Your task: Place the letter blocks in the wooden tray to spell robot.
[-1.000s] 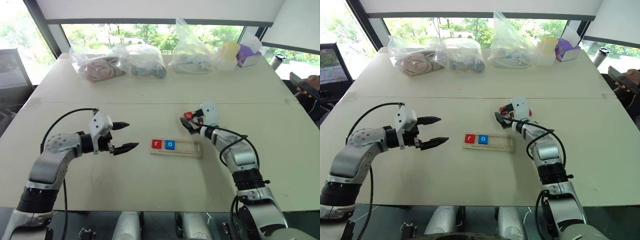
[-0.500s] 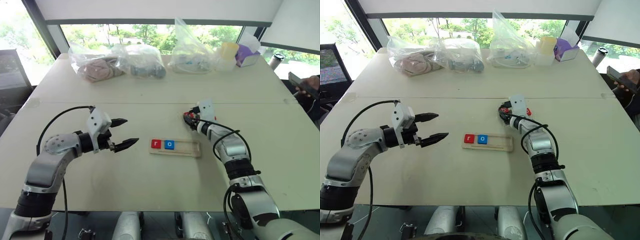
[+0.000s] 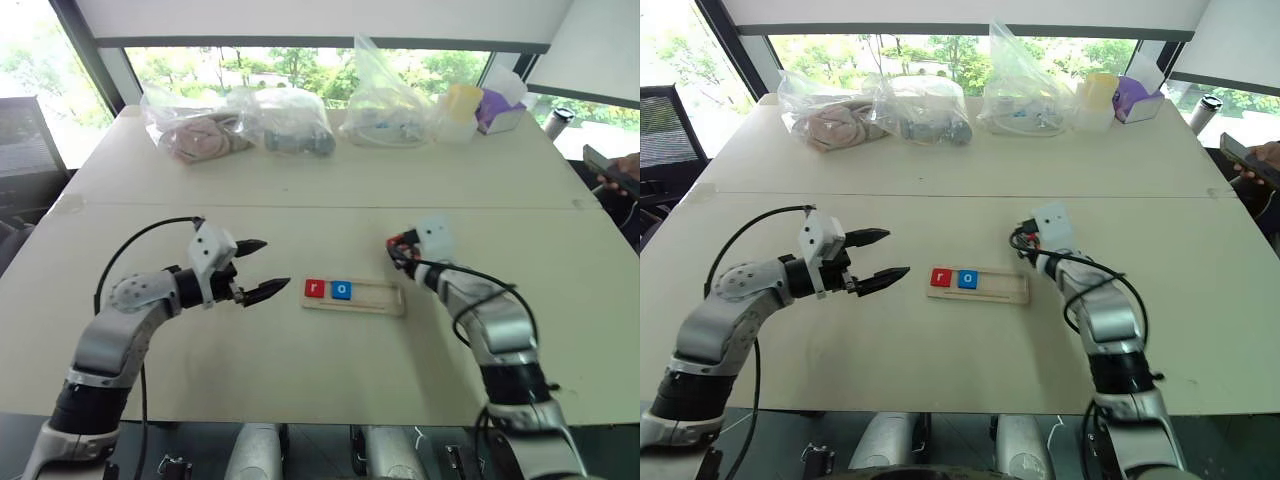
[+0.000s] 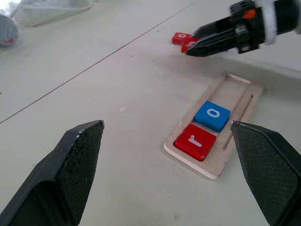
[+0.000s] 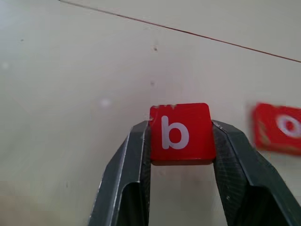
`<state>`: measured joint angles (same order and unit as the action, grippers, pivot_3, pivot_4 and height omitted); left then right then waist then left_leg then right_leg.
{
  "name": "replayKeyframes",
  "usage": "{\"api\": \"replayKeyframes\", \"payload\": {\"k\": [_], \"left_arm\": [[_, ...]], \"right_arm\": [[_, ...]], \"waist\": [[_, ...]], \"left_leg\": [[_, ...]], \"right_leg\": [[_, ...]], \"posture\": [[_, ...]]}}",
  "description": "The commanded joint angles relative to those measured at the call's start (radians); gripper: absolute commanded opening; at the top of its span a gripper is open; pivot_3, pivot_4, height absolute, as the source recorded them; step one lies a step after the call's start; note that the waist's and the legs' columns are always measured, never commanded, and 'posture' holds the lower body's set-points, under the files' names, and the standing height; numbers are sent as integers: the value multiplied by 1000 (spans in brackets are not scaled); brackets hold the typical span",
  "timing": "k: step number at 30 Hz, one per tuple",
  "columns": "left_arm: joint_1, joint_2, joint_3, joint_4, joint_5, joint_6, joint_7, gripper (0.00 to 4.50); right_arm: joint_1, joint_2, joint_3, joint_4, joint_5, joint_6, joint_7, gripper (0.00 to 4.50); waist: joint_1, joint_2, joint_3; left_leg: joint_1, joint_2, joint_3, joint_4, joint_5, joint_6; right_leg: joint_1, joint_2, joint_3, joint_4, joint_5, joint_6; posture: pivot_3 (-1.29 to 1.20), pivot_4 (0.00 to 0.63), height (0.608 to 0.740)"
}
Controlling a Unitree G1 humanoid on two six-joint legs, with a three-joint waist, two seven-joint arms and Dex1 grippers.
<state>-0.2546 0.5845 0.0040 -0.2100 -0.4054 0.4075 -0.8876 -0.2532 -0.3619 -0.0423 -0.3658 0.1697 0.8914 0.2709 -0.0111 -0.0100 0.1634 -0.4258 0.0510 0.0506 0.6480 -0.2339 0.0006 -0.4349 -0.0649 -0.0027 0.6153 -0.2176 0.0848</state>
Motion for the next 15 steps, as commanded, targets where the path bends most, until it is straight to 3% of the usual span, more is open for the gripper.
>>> {"api": "replayKeyframes", "payload": {"k": [1, 7, 15], "left_arm": [[-27, -14, -17, 16, 7, -35, -12, 4500], [-59, -37, -55, 71, 19, -64, -44, 4500], [-120, -60, -75, 138, 34, -95, -74, 4500]], "right_arm": [[95, -14, -65, -279, 41, 158, -19, 1191], [194, 36, -164, -476, 58, 320, -76, 1191], [334, 143, -218, -504, 31, 335, -157, 1191]], "waist": [[0, 0, 0], [-3, 0, 0], [-1, 0, 0]], "left_leg": [[0, 0, 0, 0, 0, 0], [1, 0, -1, 0, 0, 0], [-1, 0, 0, 0, 0, 0]], "right_leg": [[0, 0, 0, 0, 0, 0], [-1, 0, 0, 0, 1, -2], [-2, -1, 0, -2, 2, -2]], "posture": [[0, 150, 740], [0, 150, 740], [0, 150, 740]]}}
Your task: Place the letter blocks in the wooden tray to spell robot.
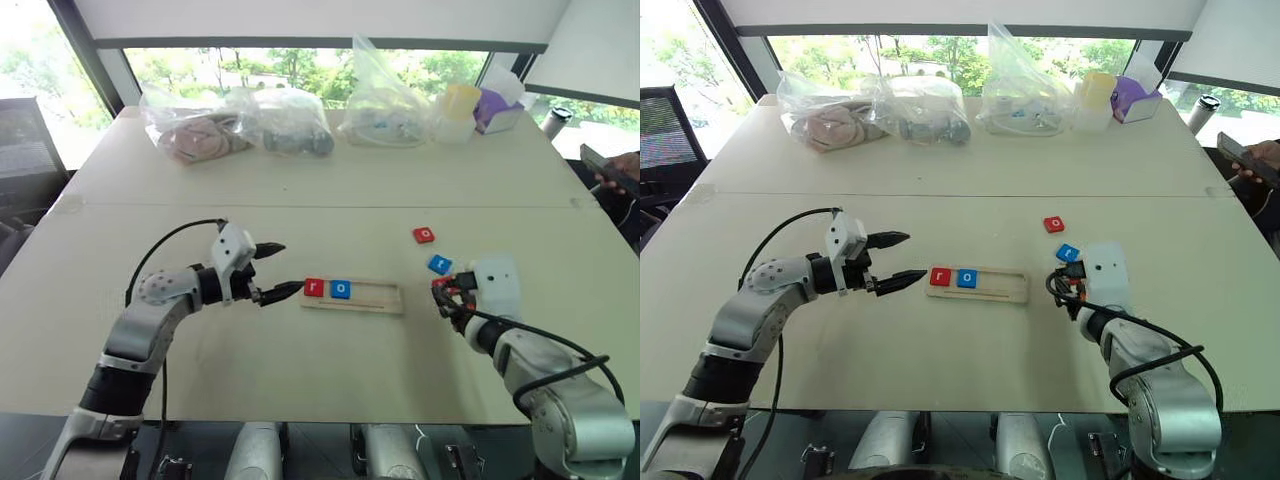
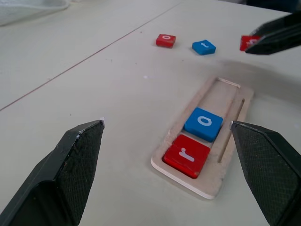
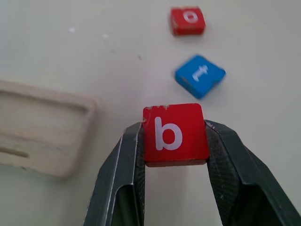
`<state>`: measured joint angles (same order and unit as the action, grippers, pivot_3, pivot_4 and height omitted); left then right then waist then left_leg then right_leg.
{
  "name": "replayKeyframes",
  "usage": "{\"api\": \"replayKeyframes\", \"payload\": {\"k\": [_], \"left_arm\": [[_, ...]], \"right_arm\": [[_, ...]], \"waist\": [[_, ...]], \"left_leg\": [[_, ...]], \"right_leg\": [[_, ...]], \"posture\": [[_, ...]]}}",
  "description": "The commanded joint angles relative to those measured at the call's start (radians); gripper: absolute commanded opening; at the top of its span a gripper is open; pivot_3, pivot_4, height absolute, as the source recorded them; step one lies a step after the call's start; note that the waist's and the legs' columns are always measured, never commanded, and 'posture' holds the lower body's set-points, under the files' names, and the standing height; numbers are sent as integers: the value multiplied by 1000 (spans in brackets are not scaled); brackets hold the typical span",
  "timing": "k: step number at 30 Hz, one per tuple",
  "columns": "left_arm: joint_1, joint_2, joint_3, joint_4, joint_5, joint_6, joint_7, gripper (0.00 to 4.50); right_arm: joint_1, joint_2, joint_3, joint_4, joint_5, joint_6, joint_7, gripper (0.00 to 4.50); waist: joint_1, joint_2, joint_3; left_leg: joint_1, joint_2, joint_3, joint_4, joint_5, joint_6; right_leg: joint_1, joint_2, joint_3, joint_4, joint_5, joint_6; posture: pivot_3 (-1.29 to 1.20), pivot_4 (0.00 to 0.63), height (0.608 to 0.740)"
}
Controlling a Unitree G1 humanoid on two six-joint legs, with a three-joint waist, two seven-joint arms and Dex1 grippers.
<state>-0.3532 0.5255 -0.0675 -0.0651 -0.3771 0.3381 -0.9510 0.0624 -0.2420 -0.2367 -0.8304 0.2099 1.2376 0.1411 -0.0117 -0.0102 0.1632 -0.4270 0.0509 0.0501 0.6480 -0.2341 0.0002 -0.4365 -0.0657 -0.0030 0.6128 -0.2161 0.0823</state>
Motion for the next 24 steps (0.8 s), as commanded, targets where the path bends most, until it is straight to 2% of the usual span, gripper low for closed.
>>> {"api": "replayKeyframes", "payload": {"k": [1, 17, 23, 24], "left_arm": [[-25, -1, -3, -5, 6, -27, -14, 4500], [52, 74, -24, -135, -22, -35, -146, 4500], [65, 86, -25, -150, -21, -25, -159, 4500], [65, 86, -24, -150, -21, -25, -158, 4500]], "right_arm": [[25, 28, -23, -34, -15, -19, -35, 1191], [52, 74, 4, 61, -17, -131, -56, 1191], [61, 31, 24, 93, 1, -186, 1, 4243], [61, 18, 23, 92, 5, -188, 15, 4429]], "waist": [[-2, 0, 0], [-3, 0, 0], [-5, 0, 0], [-5, 0, 0]], "left_leg": [[0, 0, 0, 0, 0, 0], [-1, 0, 0, -1, 0, 0], [-1, 0, -1, -2, 0, 0], [-1, 0, -1, -2, 0, 0]], "right_leg": [[0, 0, 0, 0, 0, 0], [-2, -1, 0, 0, 0, 0], [-3, -1, 0, 0, 0, 0], [-3, -1, 0, 0, 0, 0]], "posture": [[0, 150, 740], [0, 150, 740], [0, 150, 740], [0, 150, 740]]}}
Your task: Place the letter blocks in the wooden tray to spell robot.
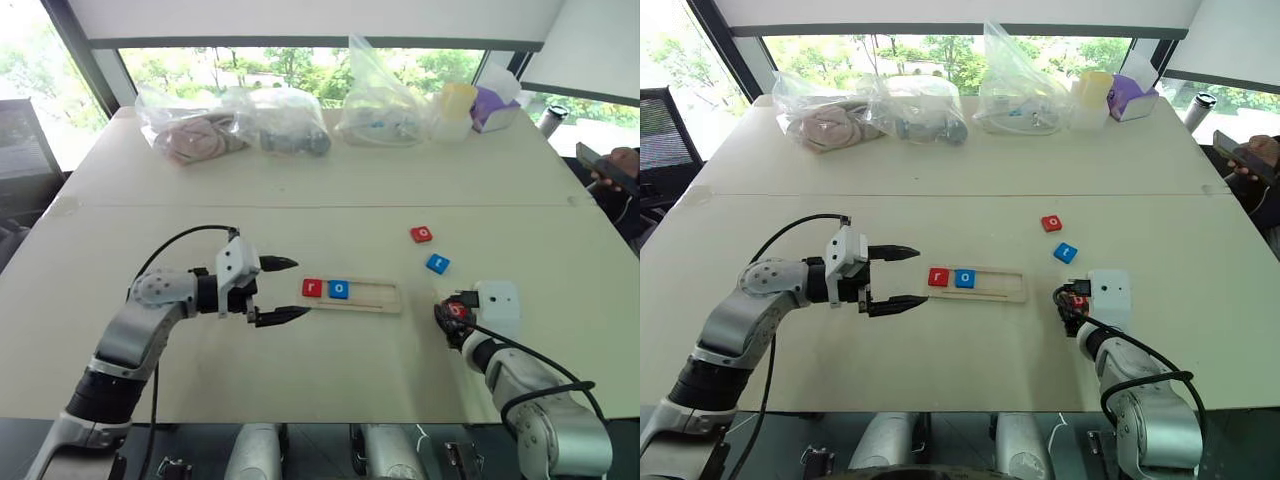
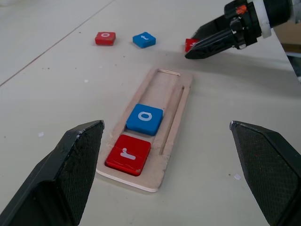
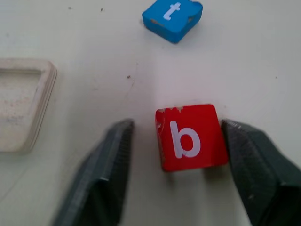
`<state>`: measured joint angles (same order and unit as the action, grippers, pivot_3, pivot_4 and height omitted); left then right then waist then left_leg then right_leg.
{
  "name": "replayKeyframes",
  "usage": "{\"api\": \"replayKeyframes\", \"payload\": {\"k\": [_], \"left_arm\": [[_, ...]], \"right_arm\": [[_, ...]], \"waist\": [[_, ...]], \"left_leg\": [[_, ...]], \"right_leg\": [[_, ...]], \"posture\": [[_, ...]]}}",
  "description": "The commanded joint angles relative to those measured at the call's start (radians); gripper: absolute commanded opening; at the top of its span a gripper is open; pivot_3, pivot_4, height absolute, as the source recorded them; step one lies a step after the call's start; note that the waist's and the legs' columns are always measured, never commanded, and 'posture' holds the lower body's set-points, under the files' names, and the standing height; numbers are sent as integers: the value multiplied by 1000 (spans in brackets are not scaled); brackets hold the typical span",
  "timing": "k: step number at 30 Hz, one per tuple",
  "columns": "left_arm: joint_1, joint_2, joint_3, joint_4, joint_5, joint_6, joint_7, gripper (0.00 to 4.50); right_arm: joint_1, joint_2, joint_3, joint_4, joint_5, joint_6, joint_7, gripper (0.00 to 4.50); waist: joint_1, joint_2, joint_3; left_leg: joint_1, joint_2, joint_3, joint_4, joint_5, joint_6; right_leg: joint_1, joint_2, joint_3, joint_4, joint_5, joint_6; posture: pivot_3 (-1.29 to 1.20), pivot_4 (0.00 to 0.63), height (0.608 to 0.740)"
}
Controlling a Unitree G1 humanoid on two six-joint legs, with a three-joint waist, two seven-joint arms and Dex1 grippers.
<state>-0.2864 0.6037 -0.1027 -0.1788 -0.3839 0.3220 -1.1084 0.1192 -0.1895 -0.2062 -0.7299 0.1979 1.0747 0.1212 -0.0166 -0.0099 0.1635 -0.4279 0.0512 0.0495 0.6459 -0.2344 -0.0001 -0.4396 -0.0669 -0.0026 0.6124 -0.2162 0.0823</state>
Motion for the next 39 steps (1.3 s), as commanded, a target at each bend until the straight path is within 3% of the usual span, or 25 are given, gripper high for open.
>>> {"api": "replayKeyframes", "payload": {"k": [1, 5, 8, 13, 19, 26, 39], "left_arm": [[-3, 7, 12, -35, -14, -9, 0, 4500], [-11, 1, 10, -21, -8, -16, 4, 4500], [-17, -7, 8, -8, -2, -28, 9, 4500], [-19, -18, 10, 5, 4, -47, 18, 4500], [-23, -21, 11, 5, 5, -53, 32, 4500], [-19, -13, 16, -8, 2, -49, 43, 4500], [16, 18, 40, -52, -7, -27, 75, 4500]], "right_arm": [[0, -66, -13, -11, 33, -24, 69, 4429], [-37, -402, -48, 3, 135, -69, 388, 4429], [-94, -610, -97, 140, 184, -180, 596, 4429], [-105, -766, -101, 349, 202, -491, 900, 4429], [-172, -842, 2, 615, 132, -783, 1127, 4429], [-354, -823, 152, 938, 24, -1112, 1273, 4429], [-576, -761, 303, 1278, -71, -1329, 1410, 4429]], "waist": [[0, 0, 0], [2, 2, 3], [2, -1, 5], [7, -5, 8], [6, -6, 8], [3, -5, 8], [6, -5, 8]], "left_leg": [[0, 0, 0, 0, 0, 0], [0, -1, 1, 1, 0, 0], [0, -3, 2, 2, 0, 0], [0, -3, 3, 1, 0, 0], [0, -3, 3, 1, 0, 0], [1, -3, 3, 3, 0, 0], [2, -2, 2, 4, 0, 0]], "right_leg": [[0, 0, 0, 0, 0, 0], [0, -2, 1, 0, 0, 0], [1, -4, 0, -1, -2, 3], [2, -3, -1, -1, -2, 3], [2, -2, -1, -1, -2, 3], [3, -1, 0, 0, -1, 3], [5, 1, 0, 1, -1, 2]], "posture": [[0, 150, 740], [0, 150, 740], [0, 150, 740], [0, 150, 740], [0, 150, 740], [0, 150, 740], [0, 150, 740]]}}
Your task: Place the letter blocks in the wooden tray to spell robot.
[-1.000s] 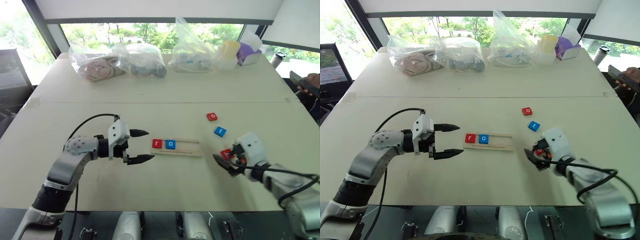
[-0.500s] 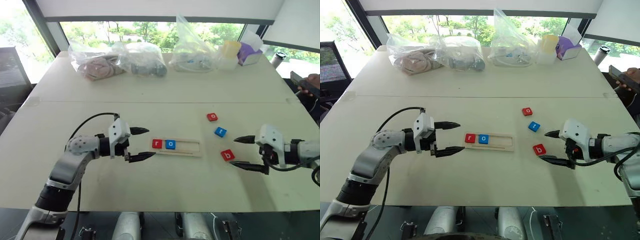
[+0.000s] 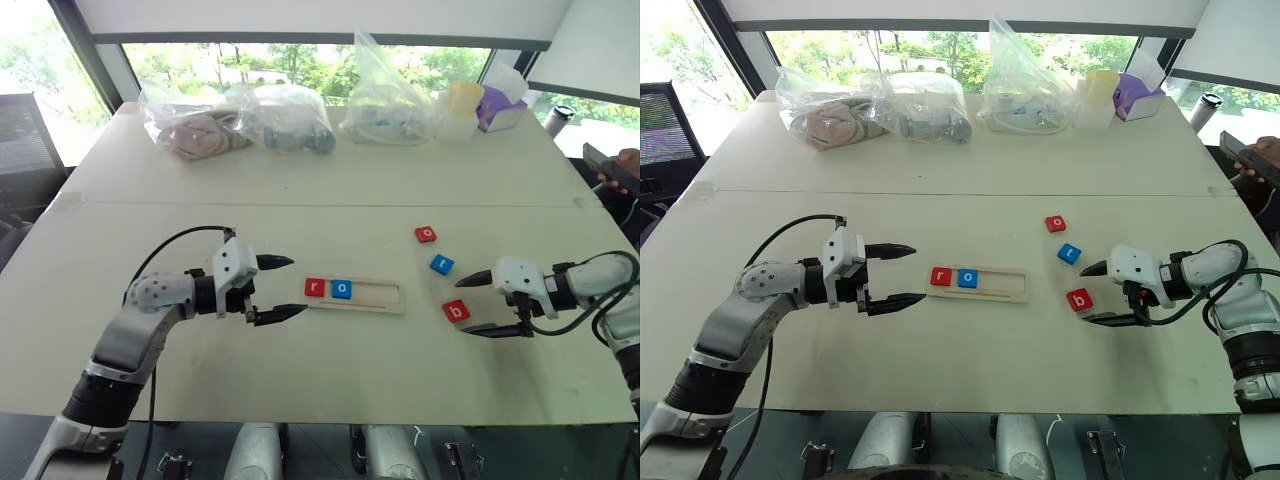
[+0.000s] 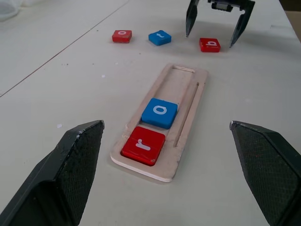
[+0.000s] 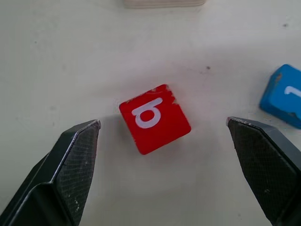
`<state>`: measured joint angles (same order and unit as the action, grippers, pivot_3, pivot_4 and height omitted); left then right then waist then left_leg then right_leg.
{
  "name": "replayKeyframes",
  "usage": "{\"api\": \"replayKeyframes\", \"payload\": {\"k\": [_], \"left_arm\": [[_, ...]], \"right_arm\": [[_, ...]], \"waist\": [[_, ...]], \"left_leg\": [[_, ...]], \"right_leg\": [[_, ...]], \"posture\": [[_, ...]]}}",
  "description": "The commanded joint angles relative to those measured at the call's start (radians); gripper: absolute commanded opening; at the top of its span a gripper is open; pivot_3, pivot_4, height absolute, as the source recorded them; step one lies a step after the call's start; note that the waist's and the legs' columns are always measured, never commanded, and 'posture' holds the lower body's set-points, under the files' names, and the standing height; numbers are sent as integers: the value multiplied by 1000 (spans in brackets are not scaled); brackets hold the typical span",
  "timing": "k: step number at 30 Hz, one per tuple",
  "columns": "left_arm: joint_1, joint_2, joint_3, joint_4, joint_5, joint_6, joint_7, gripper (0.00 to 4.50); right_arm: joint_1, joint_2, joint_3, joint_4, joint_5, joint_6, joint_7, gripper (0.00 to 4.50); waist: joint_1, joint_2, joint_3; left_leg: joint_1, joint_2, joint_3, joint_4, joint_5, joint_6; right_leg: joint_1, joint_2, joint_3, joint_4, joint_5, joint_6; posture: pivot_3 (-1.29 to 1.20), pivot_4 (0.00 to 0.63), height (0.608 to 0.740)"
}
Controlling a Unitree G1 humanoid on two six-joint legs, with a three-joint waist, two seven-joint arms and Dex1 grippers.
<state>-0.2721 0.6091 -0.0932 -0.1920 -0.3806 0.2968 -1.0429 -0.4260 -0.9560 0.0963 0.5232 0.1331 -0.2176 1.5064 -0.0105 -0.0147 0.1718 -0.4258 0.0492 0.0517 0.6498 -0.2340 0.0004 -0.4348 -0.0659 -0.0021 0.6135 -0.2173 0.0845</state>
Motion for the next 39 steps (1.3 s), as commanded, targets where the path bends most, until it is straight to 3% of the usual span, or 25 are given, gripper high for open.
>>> {"api": "replayKeyframes", "payload": {"k": [1, 9, 12, 17, 22, 29, 34, 39], "left_arm": [[3, 12, 30, -42, -9, 0, 14, 4500], [11, 19, 33, -49, -9, 2, 37, 4500], [12, 22, 34, -52, -11, 4, 41, 4500], [7, 23, 32, -49, -10, 3, 51, 4500], [2, 16, 25, -41, -7, -2, 56, 4500], [-2, 5, 18, -31, -1, -11, 63, 4500], [-4, -5, 13, -39, -8, -15, 57, 4500], [8, 12, 23, -58, -24, -23, 18, 4500]], "right_arm": [[-42, 9, 6, 47, -13, -54, 26, 4429], [-69, 47, 23, 103, -36, -113, 23, 4429], [-65, 55, 26, 100, -45, -116, 18, 3736], [-48, 68, 14, 75, -29, -98, 8, 1148], [-2, 61, -17, -166, 61, 121, -3, 1109], [3, 91, -2, -567, 202, 660, -138, 1109], [-68, 135, 77, -642, 171, 841, -229, 1109], [-164, 206, 186, -590, 93, 866, -296, 1109]], "waist": [[-1, 0, 0], [-2, 0, 0], [-3, 0, 0], [-4, 0, 0], [-3, 1, 0], [0, 2, 1], [0, 2, 1], [-1, 2, 1]], "left_leg": [[0, 0, 0, 0, 0, 0], [3, 0, 0, 0, 0, 0], [7, 0, 0, 0, 0, 0], [11, 1, 0, 0, 0, 0], [12, 1, 0, 0, 0, 0], [12, 1, 0, -2, 0, 0], [11, 1, 1, -1, 0, -1], [6, 1, 1, -1, 0, -1]], "right_leg": [[0, 0, 0, 0, 0, 0], [3, 0, 0, 1, 0, 0], [5, 0, 0, 1, 0, 0], [9, 0, 0, 1, 1, -2], [9, 0, 0, 1, 1, -2], [8, 0, 0, 1, 1, -2], [7, -1, 0, 1, 1, -2], [3, -1, 0, 1, 1, -2]], "posture": [[0, 150, 740], [0, 150, 740], [0, 150, 740], [0, 150, 740], [0, 150, 740], [0, 150, 740], [0, 150, 740], [0, 150, 740]]}}
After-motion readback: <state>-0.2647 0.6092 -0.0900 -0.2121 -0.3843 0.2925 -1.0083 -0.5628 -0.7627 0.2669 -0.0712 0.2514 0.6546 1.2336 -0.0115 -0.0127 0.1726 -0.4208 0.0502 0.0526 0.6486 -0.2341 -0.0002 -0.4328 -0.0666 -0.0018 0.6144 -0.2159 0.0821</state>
